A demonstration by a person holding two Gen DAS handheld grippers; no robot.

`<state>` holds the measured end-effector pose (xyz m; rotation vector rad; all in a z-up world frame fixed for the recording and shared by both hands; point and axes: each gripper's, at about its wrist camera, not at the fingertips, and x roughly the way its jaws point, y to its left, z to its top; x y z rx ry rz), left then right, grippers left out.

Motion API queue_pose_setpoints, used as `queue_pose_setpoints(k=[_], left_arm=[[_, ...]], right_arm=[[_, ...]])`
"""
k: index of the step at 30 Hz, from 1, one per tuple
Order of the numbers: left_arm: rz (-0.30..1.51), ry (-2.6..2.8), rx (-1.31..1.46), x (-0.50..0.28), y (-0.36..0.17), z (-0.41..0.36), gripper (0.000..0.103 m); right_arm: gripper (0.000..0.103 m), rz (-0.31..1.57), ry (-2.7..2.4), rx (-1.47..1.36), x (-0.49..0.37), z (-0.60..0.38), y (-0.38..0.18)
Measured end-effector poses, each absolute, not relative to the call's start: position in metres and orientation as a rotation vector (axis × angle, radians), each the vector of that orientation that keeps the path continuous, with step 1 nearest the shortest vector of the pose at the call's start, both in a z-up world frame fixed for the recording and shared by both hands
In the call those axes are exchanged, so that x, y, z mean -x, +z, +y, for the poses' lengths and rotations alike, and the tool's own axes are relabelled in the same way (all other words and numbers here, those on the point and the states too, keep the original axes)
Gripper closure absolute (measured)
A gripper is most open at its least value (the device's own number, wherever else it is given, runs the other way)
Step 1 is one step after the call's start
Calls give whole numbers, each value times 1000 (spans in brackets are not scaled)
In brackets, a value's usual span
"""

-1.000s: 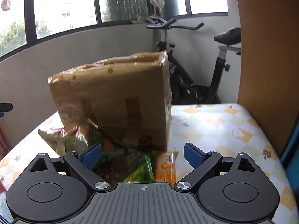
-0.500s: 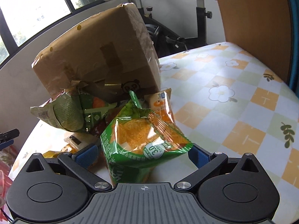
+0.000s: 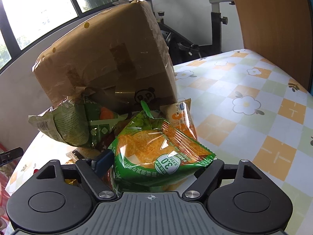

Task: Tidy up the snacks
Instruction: 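Grasp the green chip bag with the right tool while the left tool grasps the red candy packet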

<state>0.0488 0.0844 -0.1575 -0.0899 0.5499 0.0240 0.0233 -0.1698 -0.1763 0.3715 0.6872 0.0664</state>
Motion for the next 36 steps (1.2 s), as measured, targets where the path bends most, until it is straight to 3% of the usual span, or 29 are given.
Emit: queue_pose_setpoints(k=[36], left_arm=[[684,79,20,-41,-202,84,24]], right_arm=[[33,610,68,-319,-8,-162,-172]])
